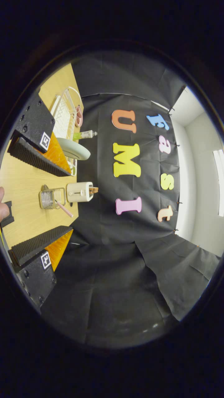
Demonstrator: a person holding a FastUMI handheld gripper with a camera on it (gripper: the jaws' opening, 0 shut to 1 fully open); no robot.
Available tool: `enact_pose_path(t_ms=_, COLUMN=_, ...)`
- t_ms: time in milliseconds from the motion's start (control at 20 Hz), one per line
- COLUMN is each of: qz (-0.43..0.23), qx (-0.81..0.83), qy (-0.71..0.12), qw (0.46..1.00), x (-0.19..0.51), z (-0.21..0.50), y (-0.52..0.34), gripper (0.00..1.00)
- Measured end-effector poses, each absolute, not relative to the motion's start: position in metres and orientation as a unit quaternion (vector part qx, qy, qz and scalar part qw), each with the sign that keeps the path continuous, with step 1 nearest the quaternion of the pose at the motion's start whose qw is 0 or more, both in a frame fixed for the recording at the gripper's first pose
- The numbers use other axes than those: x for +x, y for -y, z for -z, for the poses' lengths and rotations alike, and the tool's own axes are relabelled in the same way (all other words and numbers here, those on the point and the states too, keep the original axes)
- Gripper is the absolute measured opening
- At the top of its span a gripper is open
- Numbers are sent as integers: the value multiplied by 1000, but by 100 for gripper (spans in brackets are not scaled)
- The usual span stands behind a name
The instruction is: Take the plate from the dish rack, then take the spoon from the basket and place it into the plate.
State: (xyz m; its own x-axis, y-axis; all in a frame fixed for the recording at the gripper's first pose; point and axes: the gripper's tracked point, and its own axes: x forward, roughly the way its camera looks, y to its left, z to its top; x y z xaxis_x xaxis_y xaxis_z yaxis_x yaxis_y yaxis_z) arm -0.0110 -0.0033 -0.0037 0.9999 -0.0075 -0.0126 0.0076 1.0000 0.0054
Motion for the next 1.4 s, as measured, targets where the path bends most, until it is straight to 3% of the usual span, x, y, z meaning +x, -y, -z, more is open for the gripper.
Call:
enact_pose_path(t_ms=750, qz=-47, qx=-37, qy=-17, qw=998, x=10, z=-15, y=-56, gripper=100)
enact_pose_path(t_ms=1100, qz=-111, qx=-14, qy=-64, qw=992, x=49, z=-41, y=-120, gripper=100)
enact_pose_path(t_ms=1400, qz=-101, qx=-39, qy=-99, qw=989, x=109, z=-65, y=-135, gripper=100)
